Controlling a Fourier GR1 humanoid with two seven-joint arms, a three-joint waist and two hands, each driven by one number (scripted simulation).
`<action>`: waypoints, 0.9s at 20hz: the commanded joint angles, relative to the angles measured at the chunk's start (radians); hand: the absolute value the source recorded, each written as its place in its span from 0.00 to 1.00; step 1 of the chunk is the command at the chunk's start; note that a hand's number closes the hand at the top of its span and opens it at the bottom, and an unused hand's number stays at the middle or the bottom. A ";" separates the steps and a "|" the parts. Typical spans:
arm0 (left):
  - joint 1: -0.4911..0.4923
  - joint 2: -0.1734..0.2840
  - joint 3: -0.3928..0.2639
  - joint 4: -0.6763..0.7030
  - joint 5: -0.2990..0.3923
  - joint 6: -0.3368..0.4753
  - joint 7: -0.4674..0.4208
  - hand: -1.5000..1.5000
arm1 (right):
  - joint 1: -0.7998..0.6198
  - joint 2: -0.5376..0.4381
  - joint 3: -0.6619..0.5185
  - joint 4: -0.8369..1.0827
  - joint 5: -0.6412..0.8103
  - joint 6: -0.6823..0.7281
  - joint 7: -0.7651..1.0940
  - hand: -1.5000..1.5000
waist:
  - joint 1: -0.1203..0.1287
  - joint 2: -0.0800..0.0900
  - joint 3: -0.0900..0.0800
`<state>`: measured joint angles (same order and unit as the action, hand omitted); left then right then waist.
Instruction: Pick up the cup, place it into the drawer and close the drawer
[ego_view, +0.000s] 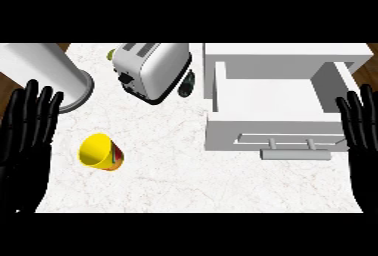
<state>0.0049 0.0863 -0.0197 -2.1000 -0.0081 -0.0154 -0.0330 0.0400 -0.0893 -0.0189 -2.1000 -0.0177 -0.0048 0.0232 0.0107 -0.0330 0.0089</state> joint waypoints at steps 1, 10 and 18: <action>-0.017 0.015 0.033 -0.034 0.021 -0.007 0.040 0.00 | 0.009 0.030 0.062 -0.073 0.038 -0.015 0.027 0.00 | -0.011 0.031 -0.009; -0.005 -0.015 0.141 0.095 0.262 -0.061 0.060 0.00 | 0.001 0.001 0.040 0.020 -0.116 0.111 0.020 0.00 | -0.012 0.033 -0.009; -0.030 -0.044 0.100 0.157 0.201 -0.050 0.006 0.00 | -0.062 0.034 0.077 -0.017 -0.061 0.066 0.104 0.00 | -0.012 0.032 -0.009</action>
<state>-0.0083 0.0617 0.0975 -1.9981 0.2195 -0.0703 0.0144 -0.0299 -0.0796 0.0082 -2.0577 -0.1120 0.0835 0.0778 0.0003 -0.0005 0.0003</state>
